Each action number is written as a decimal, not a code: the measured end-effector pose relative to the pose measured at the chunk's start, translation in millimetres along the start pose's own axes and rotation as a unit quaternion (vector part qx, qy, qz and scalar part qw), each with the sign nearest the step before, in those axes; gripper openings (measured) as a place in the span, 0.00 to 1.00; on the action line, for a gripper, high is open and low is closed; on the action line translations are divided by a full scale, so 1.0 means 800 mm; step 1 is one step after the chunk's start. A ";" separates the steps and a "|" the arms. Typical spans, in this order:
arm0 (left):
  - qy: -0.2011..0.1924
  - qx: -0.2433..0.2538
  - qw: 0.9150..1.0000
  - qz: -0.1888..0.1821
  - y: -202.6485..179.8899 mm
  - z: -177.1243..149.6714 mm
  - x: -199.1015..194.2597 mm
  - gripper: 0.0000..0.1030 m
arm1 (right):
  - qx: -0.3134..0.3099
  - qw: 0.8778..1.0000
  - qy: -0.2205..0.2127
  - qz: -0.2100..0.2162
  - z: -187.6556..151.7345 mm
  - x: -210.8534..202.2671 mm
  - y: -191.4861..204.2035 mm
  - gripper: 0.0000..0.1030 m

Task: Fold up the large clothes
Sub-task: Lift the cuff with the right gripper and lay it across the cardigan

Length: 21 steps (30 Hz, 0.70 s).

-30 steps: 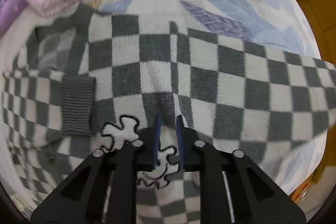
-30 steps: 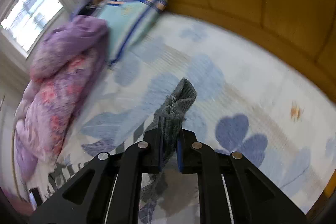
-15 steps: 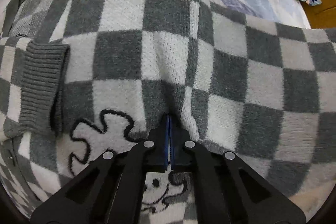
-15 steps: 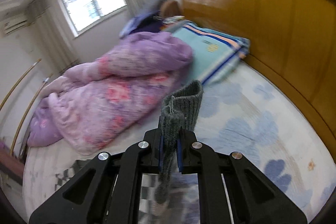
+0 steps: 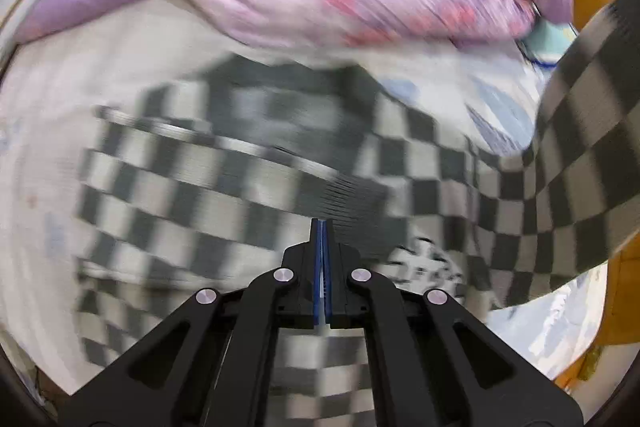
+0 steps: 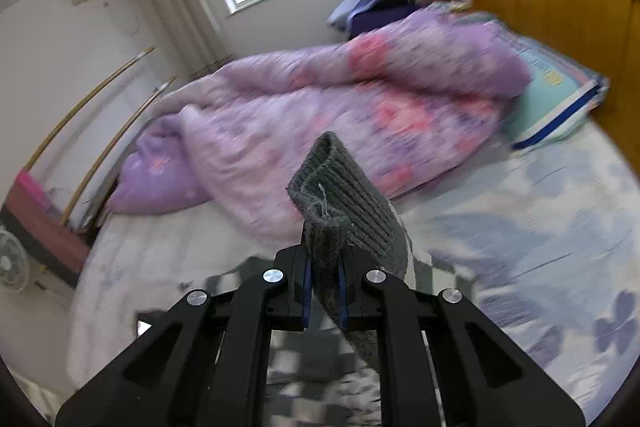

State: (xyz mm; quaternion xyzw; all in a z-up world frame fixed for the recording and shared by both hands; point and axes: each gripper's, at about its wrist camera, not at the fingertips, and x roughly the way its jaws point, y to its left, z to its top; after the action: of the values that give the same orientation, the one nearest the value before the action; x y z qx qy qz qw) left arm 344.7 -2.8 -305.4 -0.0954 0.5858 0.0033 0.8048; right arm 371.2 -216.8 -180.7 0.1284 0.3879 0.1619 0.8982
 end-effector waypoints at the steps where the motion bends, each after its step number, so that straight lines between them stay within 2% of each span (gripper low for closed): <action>1: -0.007 -0.006 1.000 0.007 0.016 0.002 -0.010 0.02 | -0.003 1.000 0.010 0.006 -0.009 0.013 0.018 0.09; 8: -0.054 -0.043 0.996 0.048 0.138 0.012 -0.078 0.02 | -0.017 0.995 0.084 0.050 -0.074 0.117 0.127 0.09; 12: -0.065 -0.067 0.994 0.059 0.193 -0.002 -0.089 0.02 | -0.002 0.988 0.131 0.076 -0.115 0.167 0.167 0.13; 14: -0.060 -0.076 0.993 0.061 0.213 -0.008 -0.080 0.02 | -0.005 0.979 0.175 0.105 -0.132 0.189 0.184 0.27; 15: -0.057 -0.080 0.993 0.064 0.219 -0.011 -0.076 0.02 | 0.000 0.975 0.189 0.119 -0.138 0.192 0.188 0.30; 16: -0.050 -0.087 0.993 0.065 0.226 -0.014 -0.069 0.02 | 0.006 0.970 0.200 0.136 -0.141 0.194 0.191 0.39; 17: -0.045 -0.091 0.993 0.065 0.231 -0.016 -0.063 0.02 | 0.007 0.969 0.200 0.142 -0.144 0.192 0.194 0.64; 18: -0.035 -0.098 0.993 0.062 0.236 -0.020 -0.054 0.03 | 0.002 0.972 0.193 0.133 -0.143 0.187 0.192 0.75; 19: -0.029 -0.101 0.993 0.060 0.236 -0.022 -0.047 0.08 | -0.006 0.977 0.181 0.117 -0.141 0.180 0.189 0.84; 20: -0.024 -0.103 0.993 0.055 0.237 -0.024 -0.040 0.13 | -0.013 0.979 0.173 0.104 -0.139 0.175 0.185 0.84; 21: -0.018 -0.103 0.993 0.046 0.235 -0.027 -0.031 0.24 | -0.023 0.982 0.171 0.082 -0.138 0.170 0.176 0.84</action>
State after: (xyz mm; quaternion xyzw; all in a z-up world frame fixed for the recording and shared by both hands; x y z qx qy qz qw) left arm 294.8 180.8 -316.6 -0.1511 0.5711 0.1024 0.8003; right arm 350.7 -23.3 -292.9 0.1096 0.5200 0.2633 0.8052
